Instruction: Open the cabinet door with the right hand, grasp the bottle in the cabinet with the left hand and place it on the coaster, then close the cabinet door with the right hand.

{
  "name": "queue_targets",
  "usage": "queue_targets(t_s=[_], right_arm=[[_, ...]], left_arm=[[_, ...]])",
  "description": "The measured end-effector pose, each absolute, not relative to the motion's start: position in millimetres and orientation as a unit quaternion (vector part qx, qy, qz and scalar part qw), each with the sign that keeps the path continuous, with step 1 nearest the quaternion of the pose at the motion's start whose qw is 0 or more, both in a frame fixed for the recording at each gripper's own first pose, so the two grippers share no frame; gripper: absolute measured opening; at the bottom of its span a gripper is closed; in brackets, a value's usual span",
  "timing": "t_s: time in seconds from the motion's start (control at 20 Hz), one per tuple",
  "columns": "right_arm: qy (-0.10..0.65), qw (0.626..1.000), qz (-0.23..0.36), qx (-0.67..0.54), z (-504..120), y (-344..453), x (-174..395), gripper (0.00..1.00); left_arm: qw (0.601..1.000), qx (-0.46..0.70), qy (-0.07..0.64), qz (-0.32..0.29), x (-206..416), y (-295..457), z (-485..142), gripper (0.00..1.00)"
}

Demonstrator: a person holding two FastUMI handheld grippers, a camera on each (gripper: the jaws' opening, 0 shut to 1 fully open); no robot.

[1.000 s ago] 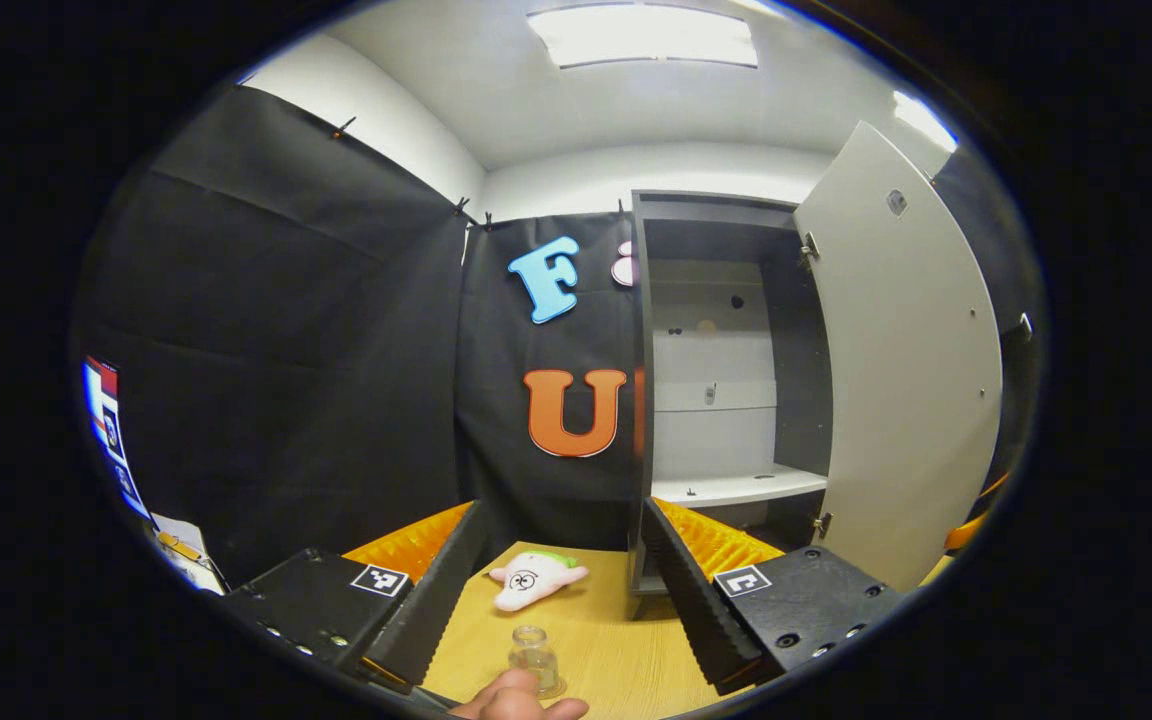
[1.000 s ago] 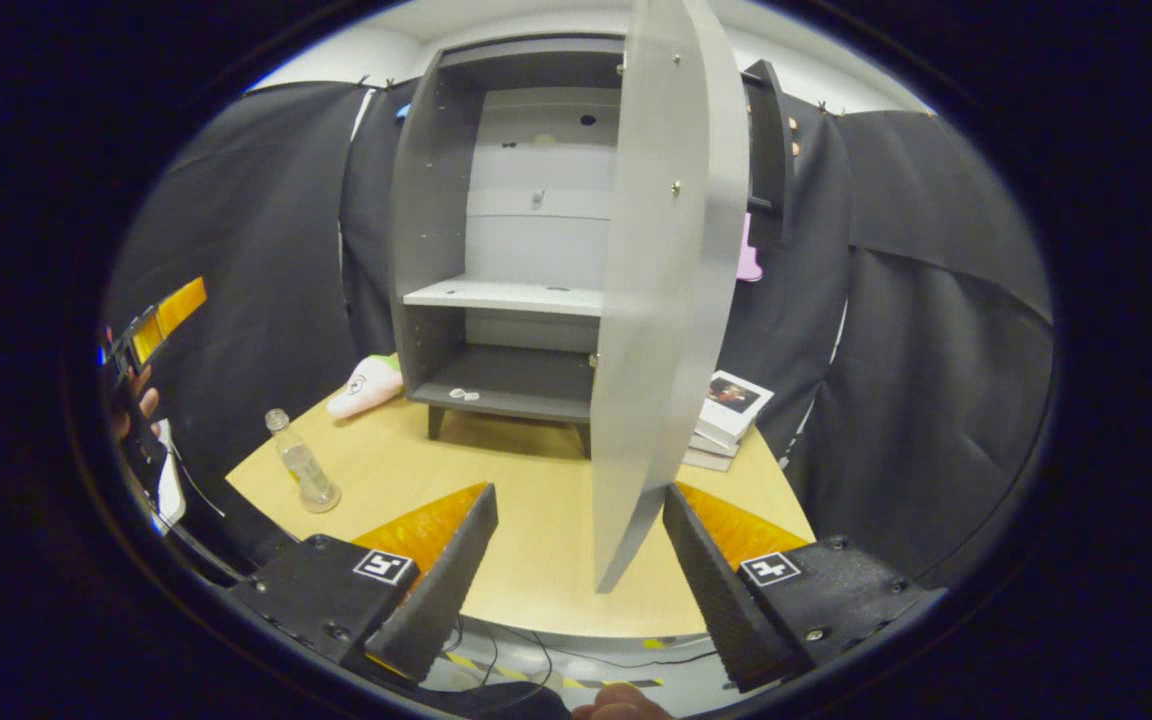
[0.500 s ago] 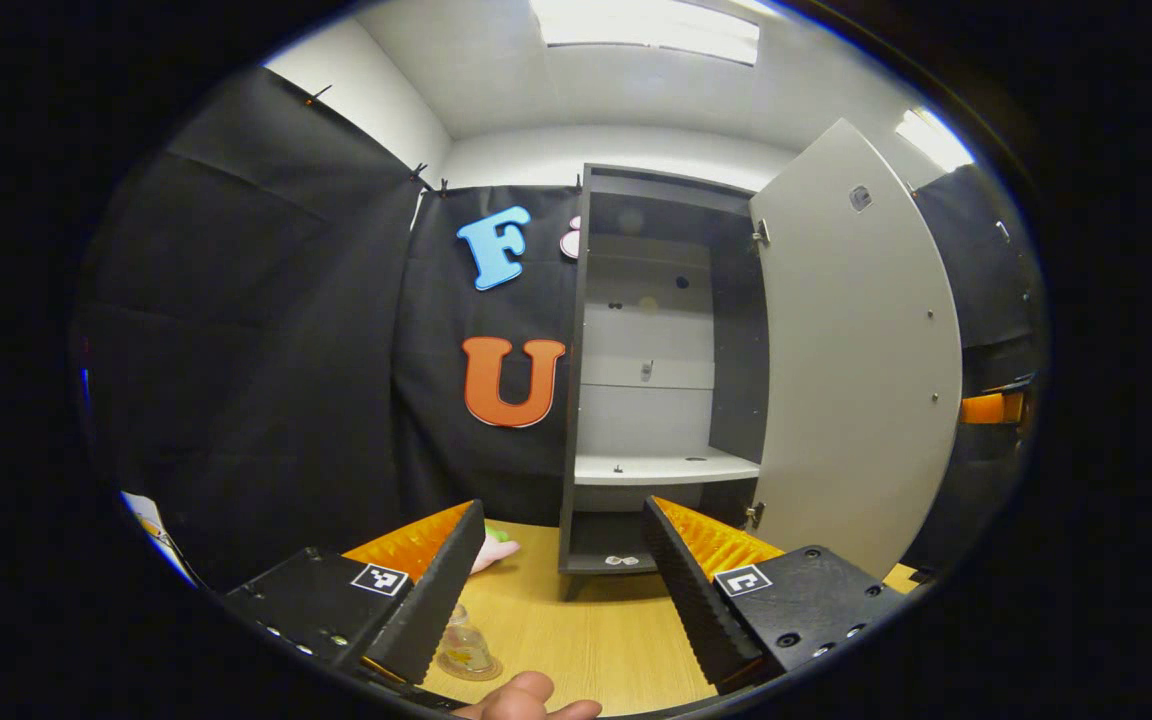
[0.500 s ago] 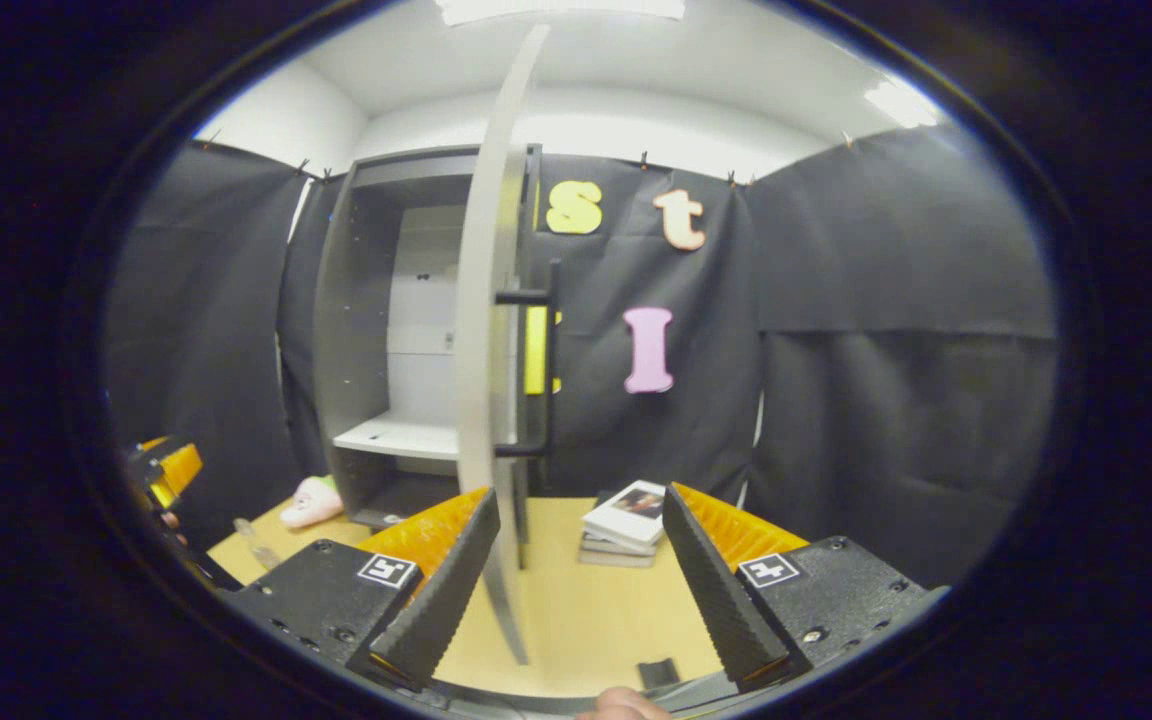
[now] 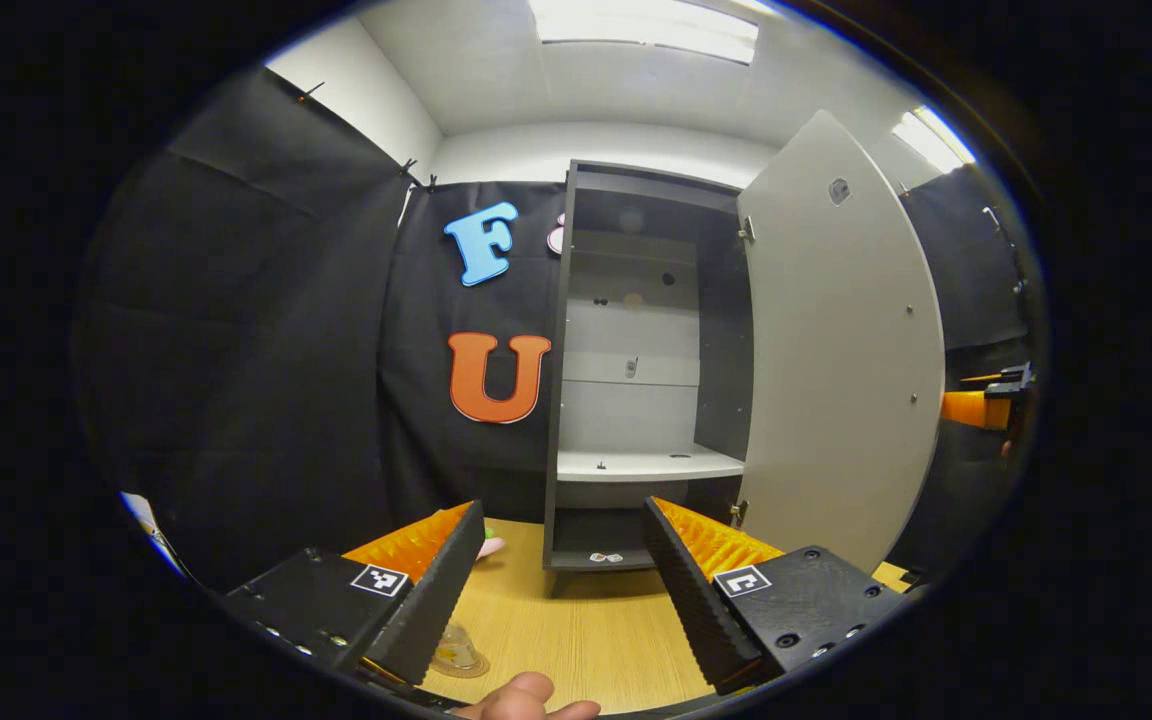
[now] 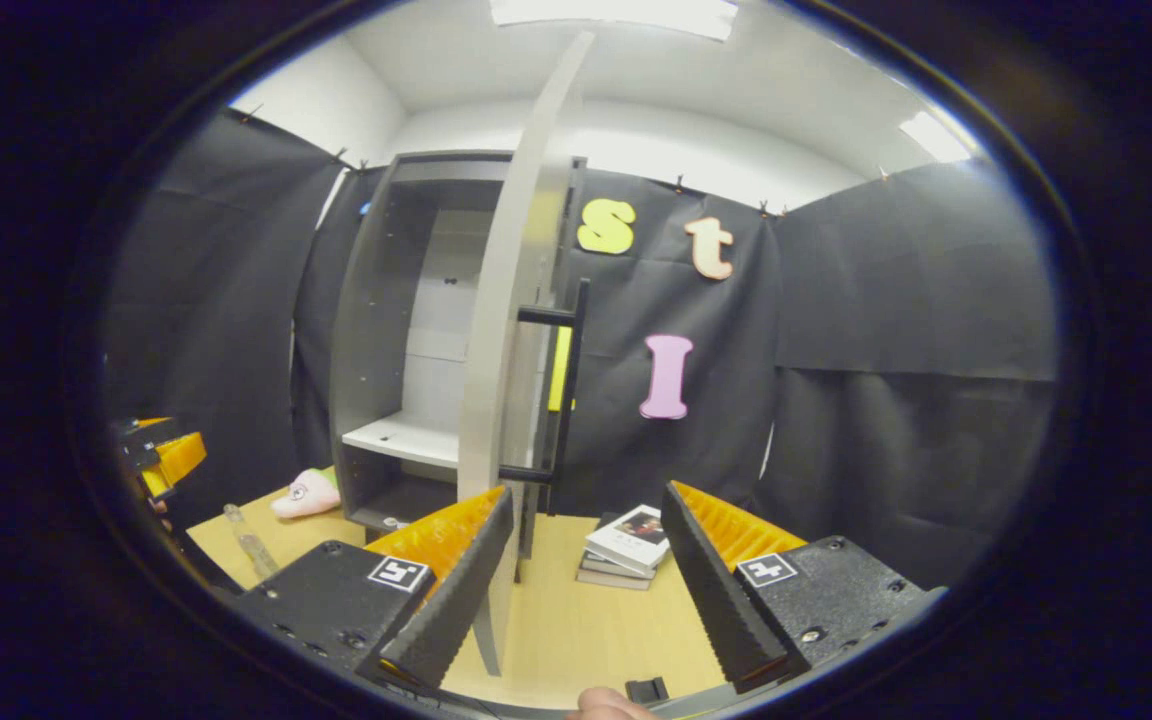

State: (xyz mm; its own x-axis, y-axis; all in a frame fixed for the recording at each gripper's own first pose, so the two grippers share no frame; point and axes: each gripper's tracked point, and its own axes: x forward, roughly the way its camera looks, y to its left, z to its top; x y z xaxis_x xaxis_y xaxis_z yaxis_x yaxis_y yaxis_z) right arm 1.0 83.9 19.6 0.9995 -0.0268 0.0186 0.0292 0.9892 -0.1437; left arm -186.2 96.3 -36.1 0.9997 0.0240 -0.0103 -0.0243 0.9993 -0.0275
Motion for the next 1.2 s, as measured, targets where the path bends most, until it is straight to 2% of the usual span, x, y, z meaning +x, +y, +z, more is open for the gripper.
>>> queue_targets(t_s=[0.05,0.1,0.15,0.2,0.3,0.45,0.55,0.6,0.75,0.8,0.85,1.05,1.1,1.2], right_arm=[[-0.011,0.997,0.002,-0.077,19.8,95.5,2.8,0.97],[-0.012,0.996,0.017,-0.082,17.8,106.5,5.5,0.97],[-0.015,0.996,0.03,-0.087,18.3,118.0,7.1,0.93],[-0.018,0.995,0.042,-0.092,19.3,127.0,9.4,0.97],[-0.022,0.993,0.06,-0.102,20.1,139.9,11.6,0.97],[-0.023,0.99,0.091,-0.105,19.4,164.4,21.5,0.94],[-0.021,0.989,0.108,-0.1,18.4,174.3,28.4,0.94],[-0.02,0.989,0.114,-0.096,17.4,177.3,33.2,0.97],[-0.021,0.987,0.14,-0.076,19.3,193.8,45.8,0.97],[-0.019,0.986,0.151,-0.067,17.9,199.7,51.5,0.94],[-0.016,0.985,0.162,-0.06,15.6,206.1,57.0,0.97],[0.008,0.977,0.205,-0.059,4.0,227.1,85.0,0.97],[0.012,0.973,0.225,-0.045,2.9,236.6,94.7,0.94],[0.024,0.965,0.26,-0.034,3.0,257.9,104.4,0.99]], left_arm=[[1.0,-0.014,0.008,0.016,-189.3,98.9,-37.0,0.95],[1.0,-0.014,0.008,0.023,-192.8,103.8,-36.4,0.95],[0.999,-0.016,0.007,0.028,-197.0,107.2,-35.5,0.95],[0.999,-0.017,0.007,0.034,-200.4,110.2,-35.6,0.95],[0.999,-0.02,0.005,0.05,-208.5,118.9,-34.8,0.95],[0.997,-0.027,0.011,0.074,-221.1,131.2,-39.2,0.95],[0.995,-0.031,0.016,0.093,-229.4,142.1,-41.5,0.95],[0.994,-0.031,0.02,0.102,-233.3,148.4,-43.6,0.95],[0.991,-0.03,0.04,0.127,-238.5,160.1,-54.9,0.95],[0.989,-0.026,0.049,0.138,-240.4,164.0,-56.2,0.95],[0.987,-0.021,0.051,0.148,-242.9,167.9,-55.3,0.95],[0.983,-0.008,0.054,0.175,-243.3,167.2,-52.2,0.95],[0.981,-0.005,0.06,0.186,-242.9,169.1,-54.4,0.95],[0.978,-0.001,0.067,0.198,-241.1,166.1,-49.9,0.95]])
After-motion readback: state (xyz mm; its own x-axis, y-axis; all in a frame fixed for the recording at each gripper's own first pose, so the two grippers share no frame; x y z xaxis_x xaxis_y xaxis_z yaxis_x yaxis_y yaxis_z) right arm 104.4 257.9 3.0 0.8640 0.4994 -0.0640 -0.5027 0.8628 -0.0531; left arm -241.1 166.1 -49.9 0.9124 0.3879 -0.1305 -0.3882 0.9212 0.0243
